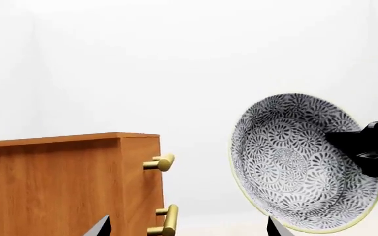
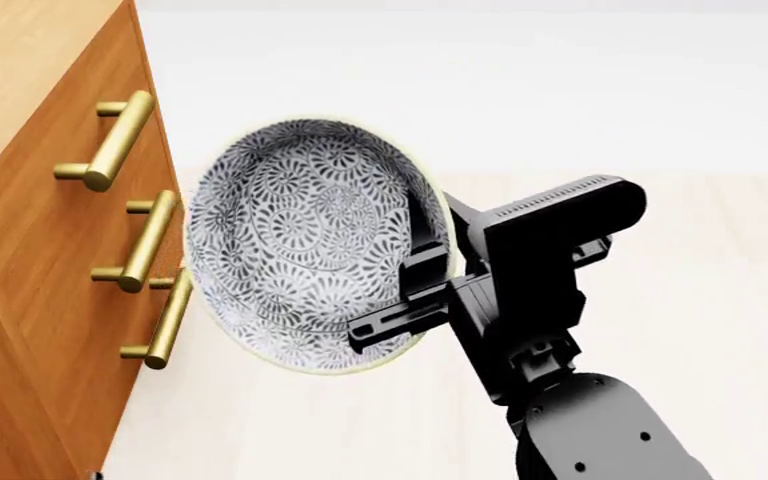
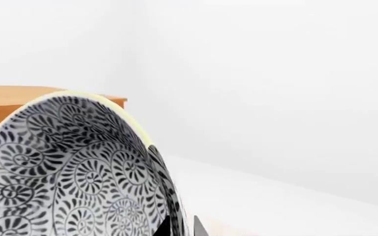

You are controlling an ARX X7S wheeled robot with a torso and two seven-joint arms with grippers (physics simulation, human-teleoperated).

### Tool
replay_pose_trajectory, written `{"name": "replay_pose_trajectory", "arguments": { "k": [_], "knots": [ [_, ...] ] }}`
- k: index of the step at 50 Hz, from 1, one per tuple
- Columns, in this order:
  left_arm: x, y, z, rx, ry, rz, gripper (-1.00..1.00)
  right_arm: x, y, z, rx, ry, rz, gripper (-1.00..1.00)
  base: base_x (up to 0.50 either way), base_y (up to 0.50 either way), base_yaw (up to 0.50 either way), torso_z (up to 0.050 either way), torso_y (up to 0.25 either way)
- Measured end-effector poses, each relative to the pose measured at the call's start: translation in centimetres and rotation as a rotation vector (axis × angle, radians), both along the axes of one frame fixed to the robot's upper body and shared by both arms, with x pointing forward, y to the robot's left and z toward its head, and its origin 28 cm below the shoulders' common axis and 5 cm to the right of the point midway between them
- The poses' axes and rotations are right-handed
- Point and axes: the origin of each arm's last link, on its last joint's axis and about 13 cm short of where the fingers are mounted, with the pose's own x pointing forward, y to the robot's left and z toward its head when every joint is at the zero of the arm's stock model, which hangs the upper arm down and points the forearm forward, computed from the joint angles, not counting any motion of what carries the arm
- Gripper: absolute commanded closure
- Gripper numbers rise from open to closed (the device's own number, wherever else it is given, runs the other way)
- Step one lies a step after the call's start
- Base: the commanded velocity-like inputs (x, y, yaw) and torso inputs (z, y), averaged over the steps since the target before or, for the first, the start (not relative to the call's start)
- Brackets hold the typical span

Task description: Put the bowl on top of the cabinet.

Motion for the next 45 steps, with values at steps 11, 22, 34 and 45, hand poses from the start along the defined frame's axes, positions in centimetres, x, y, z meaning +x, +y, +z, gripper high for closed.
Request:
{"name": "replay_pose_trajectory", "arguments": {
  "k": [11, 22, 34, 45],
  "knots": [
    [0.4, -0.9, 2.2, 0.083, -0.011, -0.085, -1.00, 0.1, 0.2, -0.3, -0.011, 0.001, 0.011, 1.00, 0.00, 0.00, 0.00, 0.000, 0.001],
    [1.7, -1.8, 4.6, 0.179, -0.017, -0.136, -1.00, -0.4, 0.5, -0.5, -0.025, -0.011, 0.032, 1.00, 0.00, 0.00, 0.00, 0.000, 0.000],
    [3.0, -2.3, 6.7, 0.246, -0.005, -0.175, -1.00, -0.7, 0.7, -0.9, -0.042, -0.018, 0.043, 1.00, 0.00, 0.00, 0.00, 0.000, 0.001],
    [4.0, -2.4, 7.6, 0.261, 0.016, -0.201, -1.00, -0.9, 0.8, -1.3, -0.056, -0.021, 0.046, 1.00, 0.00, 0.00, 0.00, 0.000, 0.000]
  ]
}}
